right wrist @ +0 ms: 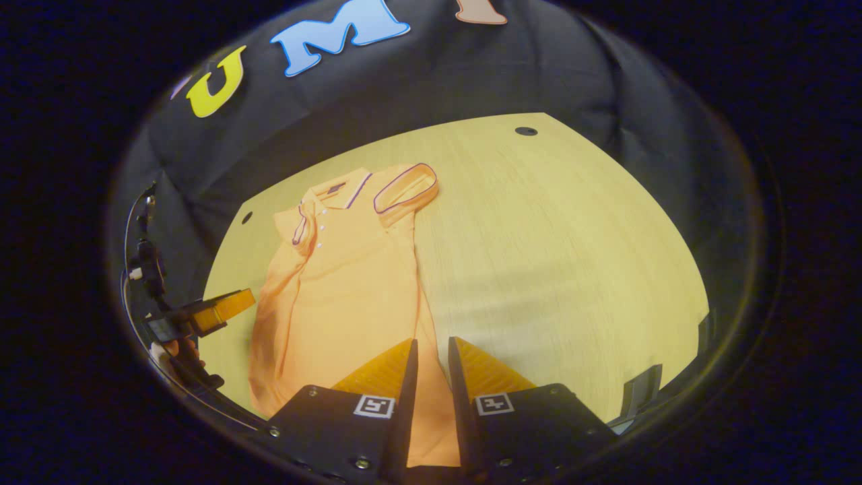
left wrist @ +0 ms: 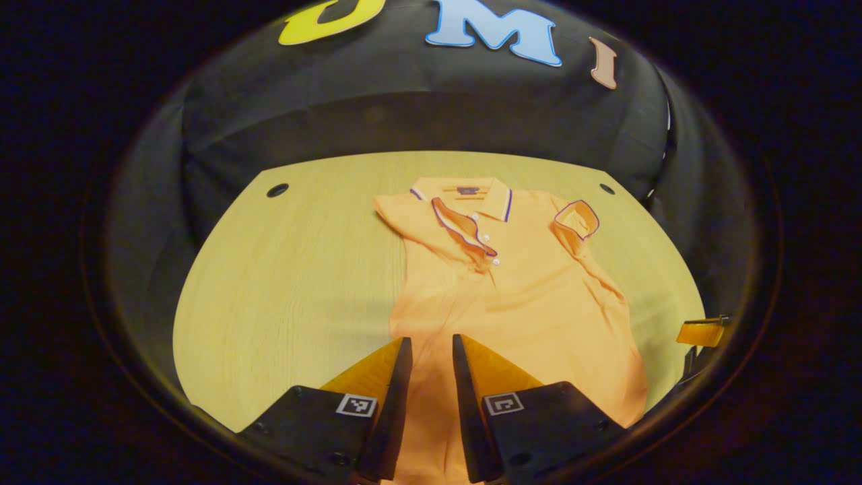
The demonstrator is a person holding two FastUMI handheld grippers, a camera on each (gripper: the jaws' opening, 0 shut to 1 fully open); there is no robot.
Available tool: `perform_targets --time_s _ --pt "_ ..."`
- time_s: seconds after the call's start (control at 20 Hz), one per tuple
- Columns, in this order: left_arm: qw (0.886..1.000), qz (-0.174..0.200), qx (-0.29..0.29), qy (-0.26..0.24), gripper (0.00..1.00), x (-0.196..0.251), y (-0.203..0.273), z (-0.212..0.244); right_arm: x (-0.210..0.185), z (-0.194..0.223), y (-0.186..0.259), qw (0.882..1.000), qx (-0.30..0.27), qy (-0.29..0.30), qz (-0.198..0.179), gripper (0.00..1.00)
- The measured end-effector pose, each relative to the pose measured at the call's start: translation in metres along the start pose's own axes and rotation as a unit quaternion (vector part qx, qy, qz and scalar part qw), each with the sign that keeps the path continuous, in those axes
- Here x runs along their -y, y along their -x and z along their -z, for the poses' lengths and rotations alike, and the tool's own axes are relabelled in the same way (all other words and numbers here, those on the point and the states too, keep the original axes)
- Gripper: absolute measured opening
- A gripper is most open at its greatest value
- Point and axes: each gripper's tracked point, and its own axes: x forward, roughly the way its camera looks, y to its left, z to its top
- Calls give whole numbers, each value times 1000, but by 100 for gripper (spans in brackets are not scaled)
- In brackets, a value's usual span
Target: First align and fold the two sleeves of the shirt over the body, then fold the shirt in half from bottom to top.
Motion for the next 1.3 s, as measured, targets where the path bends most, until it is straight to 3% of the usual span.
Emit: perform_targets --time_s 0.05,0.1,0.2,0.3,0.35,0.4,0.45,0.5,0.6,0.7,0.75,0.9,1.1,1.3 --pt "1000 -4 -5 6 44 -2 6 10 -3 5 -2 1000 -10 3 -4 40" --pt "1000 0 -10 12 52 -1 13 20 -5 10 -5 1000 -20 9 -7 44" --pt "999 2 -25 20 69 -2 26 40 -7 18 -6 999 -43 24 -8 44" --pt "999 4 -42 22 73 -1 38 58 -16 31 -8 997 -70 31 -19 48" --pt "998 6 -51 23 77 -1 42 66 -17 38 -7 996 -84 36 -19 65" --pt "998 8 -59 25 81 -1 47 74 -17 43 -9 994 -96 41 -16 69" --pt "997 6 -69 27 92 -2 50 81 -16 51 -8 993 -111 45 -15 65" --pt "996 6 -81 30 97 -3 52 89 -18 56 -7 991 -124 49 -12 75" --pt "994 2 -104 34 95 -6 58 101 -16 70 -6 987 -151 59 -6 88" --pt "991 -2 -127 33 95 -10 64 113 -16 85 -7 981 -182 74 5 82" --pt "990 -4 -137 31 95 -12 64 118 -15 92 -6 977 -196 82 8 88" --pt "983 -15 -183 16 95 -20 64 141 -13 105 -9 968 -228 102 19 88" --pt "972 -25 -233 -11 95 -26 63 166 -8 118 -14 957 -255 131 40 88" --pt "968 -28 -249 -29 95 -25 60 164 -5 121 -15 949 -262 164 65 87"
